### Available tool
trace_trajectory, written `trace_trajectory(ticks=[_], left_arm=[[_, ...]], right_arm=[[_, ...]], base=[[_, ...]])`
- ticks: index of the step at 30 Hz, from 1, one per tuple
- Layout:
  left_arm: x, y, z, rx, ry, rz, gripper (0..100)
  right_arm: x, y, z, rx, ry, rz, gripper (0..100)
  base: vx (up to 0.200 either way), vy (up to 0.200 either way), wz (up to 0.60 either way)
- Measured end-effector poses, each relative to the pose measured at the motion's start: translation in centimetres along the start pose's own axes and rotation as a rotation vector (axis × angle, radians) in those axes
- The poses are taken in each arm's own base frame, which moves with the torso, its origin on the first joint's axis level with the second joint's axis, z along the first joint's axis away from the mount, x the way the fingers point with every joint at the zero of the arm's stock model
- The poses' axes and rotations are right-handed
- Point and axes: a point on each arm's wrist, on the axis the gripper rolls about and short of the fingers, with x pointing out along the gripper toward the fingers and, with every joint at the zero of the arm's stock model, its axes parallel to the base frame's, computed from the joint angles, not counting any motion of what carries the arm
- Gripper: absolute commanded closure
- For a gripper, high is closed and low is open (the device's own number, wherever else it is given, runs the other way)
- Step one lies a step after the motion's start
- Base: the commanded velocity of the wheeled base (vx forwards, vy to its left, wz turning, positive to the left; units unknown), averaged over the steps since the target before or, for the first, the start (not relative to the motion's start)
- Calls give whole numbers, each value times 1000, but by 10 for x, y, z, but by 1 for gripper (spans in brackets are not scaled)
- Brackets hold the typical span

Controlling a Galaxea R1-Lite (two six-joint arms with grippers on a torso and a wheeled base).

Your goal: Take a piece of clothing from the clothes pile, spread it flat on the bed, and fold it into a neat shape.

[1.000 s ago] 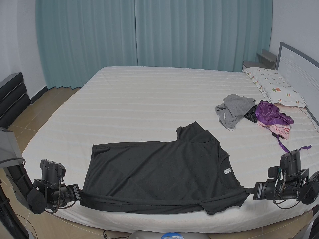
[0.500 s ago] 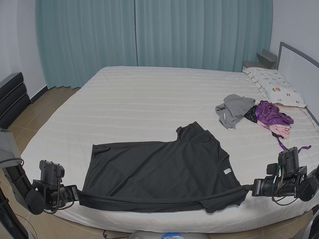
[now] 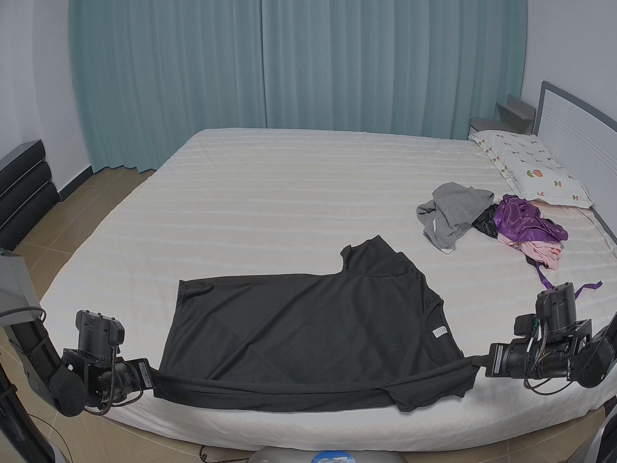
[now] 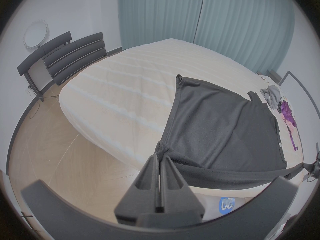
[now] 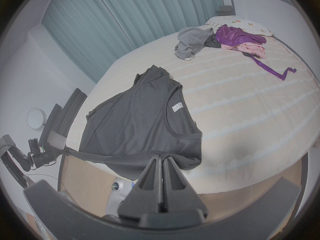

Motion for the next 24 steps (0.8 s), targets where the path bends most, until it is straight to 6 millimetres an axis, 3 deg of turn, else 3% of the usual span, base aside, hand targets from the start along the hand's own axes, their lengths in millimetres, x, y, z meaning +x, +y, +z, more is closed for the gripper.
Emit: trace_trajectory(ticks=[24], left_arm=[[37,-15,14,-124,-33,-20,100]], right_arm=[[41,-2,27,64,5,-7,100]], base=[[0,0,0]])
